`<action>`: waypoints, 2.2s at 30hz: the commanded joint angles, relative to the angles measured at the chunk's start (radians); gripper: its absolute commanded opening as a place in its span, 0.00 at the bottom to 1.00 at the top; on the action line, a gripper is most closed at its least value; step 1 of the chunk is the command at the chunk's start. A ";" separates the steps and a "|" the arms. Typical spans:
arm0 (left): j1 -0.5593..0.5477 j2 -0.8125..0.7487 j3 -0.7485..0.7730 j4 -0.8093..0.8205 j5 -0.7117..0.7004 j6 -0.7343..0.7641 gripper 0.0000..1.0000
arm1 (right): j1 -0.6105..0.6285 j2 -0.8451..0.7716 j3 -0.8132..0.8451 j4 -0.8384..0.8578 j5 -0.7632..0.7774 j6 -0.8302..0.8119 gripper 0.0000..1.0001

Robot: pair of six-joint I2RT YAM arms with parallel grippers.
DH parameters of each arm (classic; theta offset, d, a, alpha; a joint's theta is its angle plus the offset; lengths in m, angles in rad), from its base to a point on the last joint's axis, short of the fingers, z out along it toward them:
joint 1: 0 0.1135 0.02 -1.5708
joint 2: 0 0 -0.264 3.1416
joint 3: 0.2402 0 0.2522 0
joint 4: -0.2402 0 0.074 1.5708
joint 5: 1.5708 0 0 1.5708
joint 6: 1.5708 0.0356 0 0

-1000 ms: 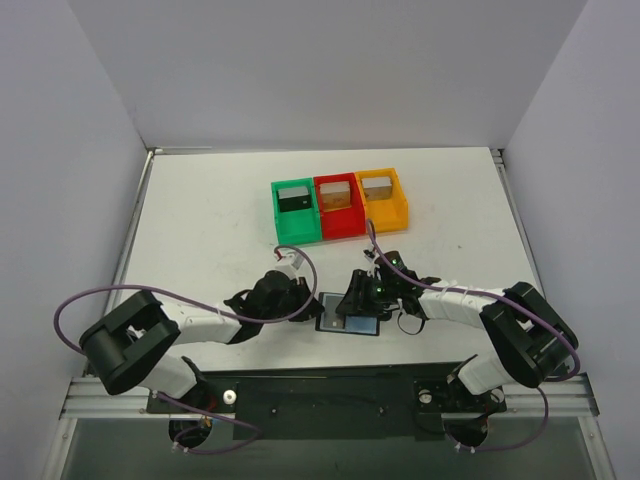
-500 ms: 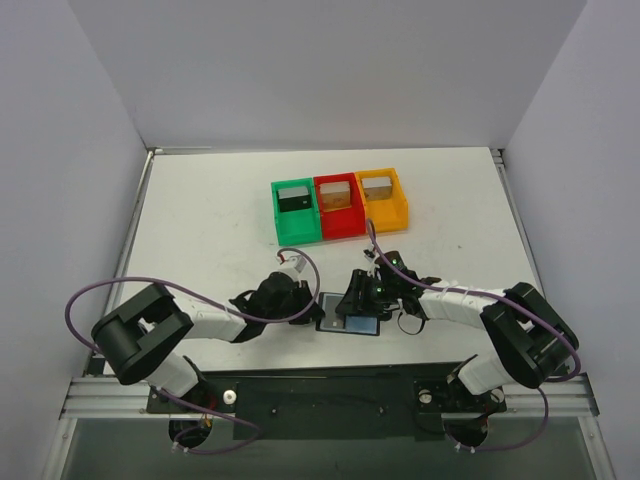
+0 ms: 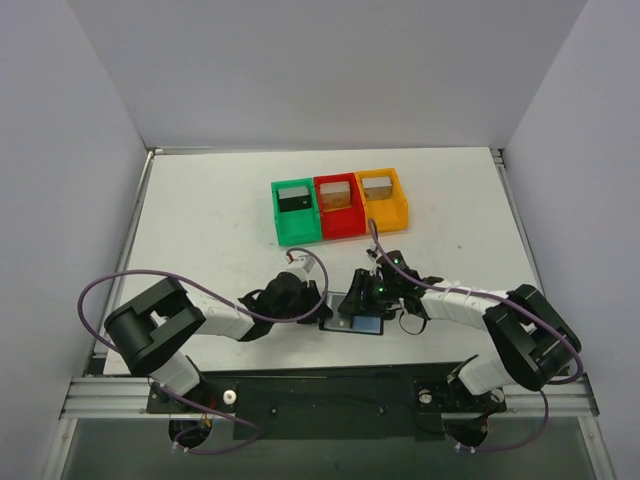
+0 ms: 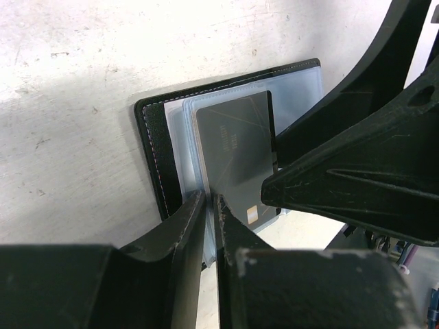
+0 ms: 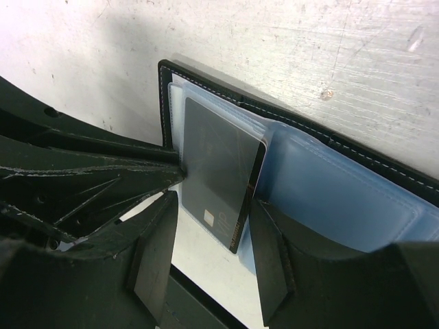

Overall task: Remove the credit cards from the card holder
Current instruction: Remove the credit card from the card holder.

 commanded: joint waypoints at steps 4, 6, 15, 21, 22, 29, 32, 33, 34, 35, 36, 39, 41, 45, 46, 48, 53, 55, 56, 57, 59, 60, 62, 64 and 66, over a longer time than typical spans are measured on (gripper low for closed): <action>-0.032 0.039 0.020 0.017 0.014 -0.012 0.20 | -0.002 -0.050 -0.017 -0.025 -0.001 -0.010 0.41; -0.030 0.044 0.017 0.017 0.008 -0.012 0.19 | -0.007 -0.062 -0.023 -0.022 0.002 -0.008 0.39; -0.030 0.078 0.010 0.014 -0.019 -0.023 0.15 | -0.024 -0.083 -0.063 0.022 -0.020 0.010 0.32; -0.030 0.084 0.011 0.000 -0.035 -0.027 0.11 | -0.033 -0.085 -0.085 0.038 -0.024 0.013 0.25; -0.030 0.084 0.010 -0.004 -0.038 -0.029 0.11 | -0.034 -0.088 -0.088 0.038 -0.023 0.012 0.24; -0.030 0.084 0.000 -0.009 -0.058 -0.043 0.05 | -0.045 -0.100 -0.103 0.039 -0.024 0.013 0.16; -0.030 0.085 0.003 -0.010 -0.057 -0.043 0.04 | -0.048 -0.102 -0.103 0.038 -0.026 0.009 0.12; -0.030 0.090 0.003 -0.010 -0.057 -0.043 0.04 | -0.048 -0.103 -0.105 0.038 -0.026 0.010 0.11; -0.030 0.090 0.003 -0.010 -0.058 -0.043 0.03 | -0.048 -0.103 -0.106 0.036 -0.027 0.009 0.08; -0.030 0.091 0.002 -0.010 -0.057 -0.044 0.03 | -0.050 -0.103 -0.108 0.035 -0.026 0.010 0.08; -0.030 0.091 0.002 -0.010 -0.057 -0.044 0.03 | -0.050 -0.105 -0.108 0.033 -0.027 0.010 0.06; -0.030 0.093 0.002 -0.009 -0.058 -0.049 0.03 | -0.053 -0.106 -0.109 0.032 -0.026 0.009 0.08; -0.030 0.096 0.000 -0.009 -0.057 -0.050 0.03 | -0.053 -0.110 -0.112 0.032 -0.027 0.012 0.18; -0.030 0.098 -0.001 -0.007 -0.058 -0.052 0.03 | -0.054 -0.125 -0.121 0.035 -0.029 0.013 0.36; -0.029 0.096 -0.001 -0.007 -0.058 -0.052 0.03 | -0.056 -0.128 -0.129 0.038 -0.027 0.015 0.37; -0.029 0.096 -0.001 -0.007 -0.057 -0.052 0.02 | -0.059 -0.140 -0.138 0.038 -0.026 0.015 0.38; -0.029 0.098 -0.001 -0.010 -0.060 -0.052 0.02 | -0.076 -0.169 -0.160 0.033 -0.030 0.010 0.32; -0.029 0.099 -0.001 -0.010 -0.060 -0.052 0.02 | -0.080 -0.180 -0.169 0.029 -0.032 0.006 0.28; -0.029 0.098 -0.001 -0.010 -0.060 -0.053 0.02 | -0.084 -0.182 -0.174 0.029 -0.032 0.006 0.27; -0.029 0.098 -0.001 -0.010 -0.062 -0.053 0.02 | -0.085 -0.183 -0.177 0.026 -0.030 0.001 0.25; -0.029 0.098 -0.001 -0.010 -0.062 -0.053 0.02 | -0.088 -0.182 -0.178 0.021 -0.029 -0.003 0.22; -0.029 0.098 -0.001 -0.010 -0.062 -0.055 0.02 | -0.088 -0.179 -0.178 0.020 -0.029 -0.005 0.22; -0.029 0.098 -0.001 -0.010 -0.062 -0.055 0.02 | -0.088 -0.172 -0.175 0.018 -0.029 -0.005 0.21; -0.029 0.096 -0.003 -0.010 -0.062 -0.057 0.02 | -0.088 -0.165 -0.172 0.015 -0.027 -0.008 0.20; -0.029 0.093 -0.004 -0.010 -0.065 -0.057 0.02 | -0.088 -0.160 -0.171 0.012 -0.026 -0.010 0.20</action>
